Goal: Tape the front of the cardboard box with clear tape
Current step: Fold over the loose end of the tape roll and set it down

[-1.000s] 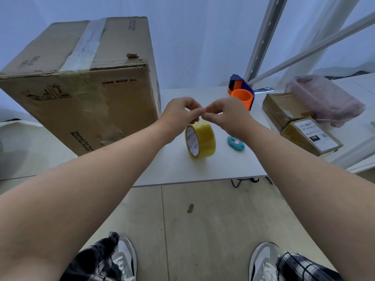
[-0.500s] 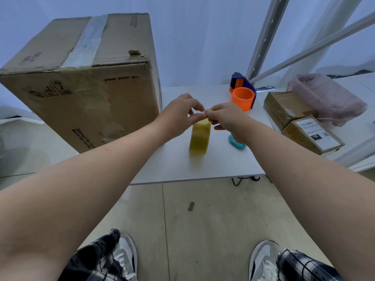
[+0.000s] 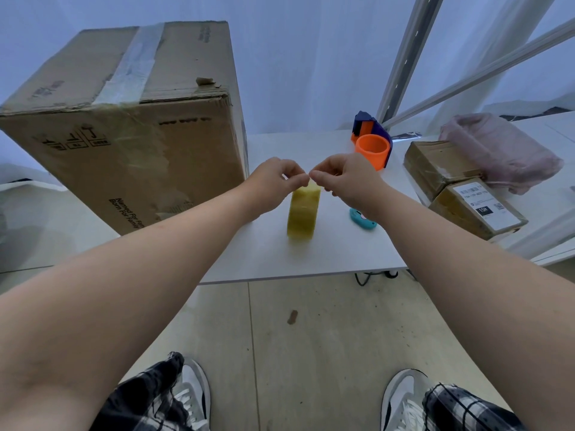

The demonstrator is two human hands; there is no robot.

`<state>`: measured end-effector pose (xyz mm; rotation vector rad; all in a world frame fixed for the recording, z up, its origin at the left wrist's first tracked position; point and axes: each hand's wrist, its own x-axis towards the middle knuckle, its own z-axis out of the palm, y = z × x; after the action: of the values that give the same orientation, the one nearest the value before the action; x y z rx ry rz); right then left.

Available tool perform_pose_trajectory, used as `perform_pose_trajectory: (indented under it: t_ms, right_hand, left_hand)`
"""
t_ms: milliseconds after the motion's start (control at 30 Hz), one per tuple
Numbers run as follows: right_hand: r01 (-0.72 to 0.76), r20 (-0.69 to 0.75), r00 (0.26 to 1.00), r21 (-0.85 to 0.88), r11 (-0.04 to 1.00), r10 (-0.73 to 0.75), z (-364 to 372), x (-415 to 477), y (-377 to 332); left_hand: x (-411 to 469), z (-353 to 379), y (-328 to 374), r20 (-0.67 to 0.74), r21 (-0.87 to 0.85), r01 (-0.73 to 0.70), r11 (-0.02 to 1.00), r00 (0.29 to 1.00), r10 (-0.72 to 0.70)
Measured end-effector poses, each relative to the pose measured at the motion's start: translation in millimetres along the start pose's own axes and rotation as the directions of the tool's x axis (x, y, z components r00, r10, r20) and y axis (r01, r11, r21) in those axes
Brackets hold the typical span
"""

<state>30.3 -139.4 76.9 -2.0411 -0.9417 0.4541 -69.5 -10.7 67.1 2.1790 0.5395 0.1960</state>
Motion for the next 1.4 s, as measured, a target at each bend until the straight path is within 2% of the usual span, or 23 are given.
perform_pose_trajectory:
  t_ms: [100, 167, 333, 467, 567, 667, 833, 967, 1067, 1167, 1267, 1400]
  right_hand:
    - [0.053, 0.063, 0.997, -0.051, 0.997, -0.049, 1, -2, 1]
    - [0.055, 0.044, 0.998, -0.087, 0.995, -0.051, 1, -1, 1]
    - [0.005, -0.013, 1.0, -0.125, 0.992, -0.007, 7, 3, 0]
    - [-0.149, -0.012, 0.989, 0.028, 0.988, 0.149, 12, 5, -2]
    - [-0.254, 0.034, 0.967, 0.128, 0.959, 0.252, 10, 5, -4]
    - [-0.313, 0.087, 0.949, 0.166, 0.935, 0.303, 10, 4, -6]
    - [-0.291, 0.089, 0.956, 0.175, 0.94, 0.28, 10, 2, -5]
    - [-0.214, 0.03, 0.977, 0.144, 0.966, 0.211, 13, 1, -3]
    - [-0.17, -0.012, 0.985, 0.135, 0.976, 0.173, 12, 1, -2]
    - [-0.155, 0.013, 0.988, 0.096, 0.983, 0.154, 10, -1, 0]
    - [-0.179, 0.059, 0.983, 0.129, 0.975, 0.172, 8, -4, 0]
    - [-0.141, 0.046, 0.99, 0.163, 0.976, 0.135, 4, -6, -3]
  left_hand:
    - [0, 1, 1, 0.026, -0.144, 0.094, 0.985, 0.996, -0.091]
    - [1, 2, 2, 0.031, -0.214, 0.136, 0.967, 0.991, -0.133]
    - [1, 0, 6, -0.02, -0.256, 0.121, 0.959, 0.991, -0.131]
    - [-1, -2, 8, -0.028, -0.033, -0.019, 0.999, 0.999, 0.018]
    - [-2, 0, 9, -0.056, 0.154, -0.087, 0.984, 0.994, 0.096]
    - [-1, -2, 6, -0.075, 0.259, -0.13, 0.957, 0.985, 0.154]
    - [-2, -2, 5, -0.044, 0.335, -0.173, 0.926, 0.979, 0.199]
    - [-3, 0, 4, -0.052, 0.375, -0.199, 0.905, 0.971, 0.235]
    - [-1, 1, -1, -0.11, 0.278, -0.139, 0.95, 0.978, 0.175]
    - [2, 0, -2, -0.173, 0.027, -0.037, 0.999, 0.984, 0.041]
    - [2, -2, 0, -0.182, -0.214, 0.018, 0.977, 0.982, -0.058]
    - [1, -1, 4, -0.173, -0.31, 0.029, 0.95, 0.981, -0.087]
